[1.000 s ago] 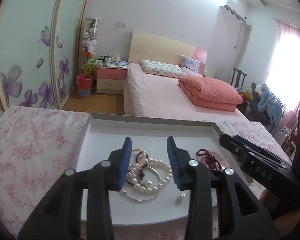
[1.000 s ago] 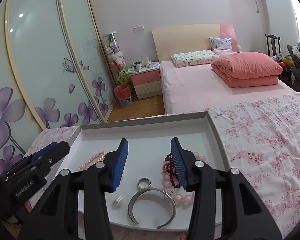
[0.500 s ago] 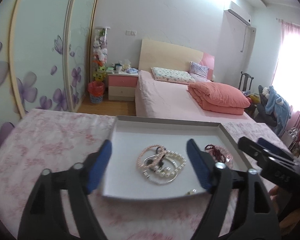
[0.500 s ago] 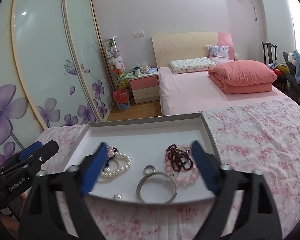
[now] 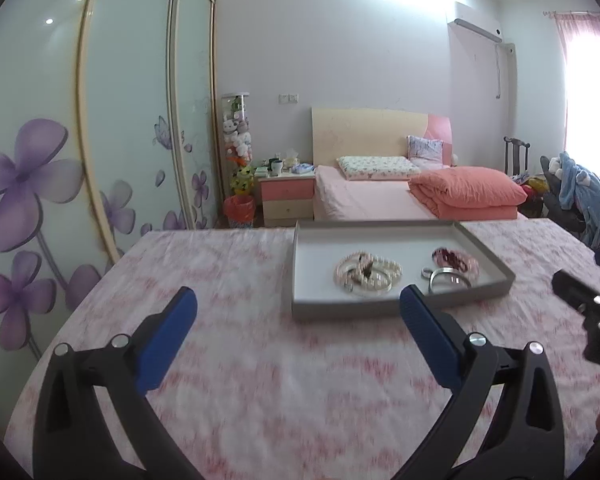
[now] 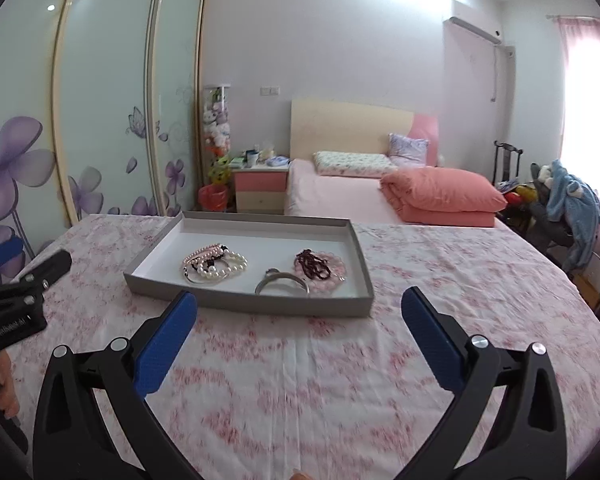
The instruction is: Organize jewelry
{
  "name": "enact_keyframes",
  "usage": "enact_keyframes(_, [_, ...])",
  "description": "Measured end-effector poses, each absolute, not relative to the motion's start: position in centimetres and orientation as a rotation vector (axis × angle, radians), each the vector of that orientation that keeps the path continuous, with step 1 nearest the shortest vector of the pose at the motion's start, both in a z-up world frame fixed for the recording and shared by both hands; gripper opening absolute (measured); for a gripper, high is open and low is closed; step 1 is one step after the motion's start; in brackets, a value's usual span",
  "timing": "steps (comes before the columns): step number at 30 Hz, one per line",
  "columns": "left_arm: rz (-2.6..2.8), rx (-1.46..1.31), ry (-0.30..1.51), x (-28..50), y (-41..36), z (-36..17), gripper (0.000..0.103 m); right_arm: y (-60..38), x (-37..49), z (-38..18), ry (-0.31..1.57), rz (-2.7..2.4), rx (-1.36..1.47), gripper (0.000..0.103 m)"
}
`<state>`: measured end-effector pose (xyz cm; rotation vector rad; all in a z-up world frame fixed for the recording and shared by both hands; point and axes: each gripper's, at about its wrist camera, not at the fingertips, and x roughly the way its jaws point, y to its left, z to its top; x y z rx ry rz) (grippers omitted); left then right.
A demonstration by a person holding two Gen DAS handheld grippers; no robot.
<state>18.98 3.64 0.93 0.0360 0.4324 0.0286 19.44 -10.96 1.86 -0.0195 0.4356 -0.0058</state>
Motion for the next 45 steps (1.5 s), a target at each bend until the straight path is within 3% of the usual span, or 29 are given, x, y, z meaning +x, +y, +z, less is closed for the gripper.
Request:
enact_keyframes(21, [0.034, 0.021, 0.329, 12.0, 2.1, -0.1, 0.099, -12.0, 13.3, -0.2, 0.355, -0.017, 0.026, 0.101])
enact_keyframes(45, [0.024, 0.007, 0.319, 11.8, 2.1, 0.2, 0.099, -12.1, 13.1, 0.0, 0.343, -0.005, 0.059, 0.101])
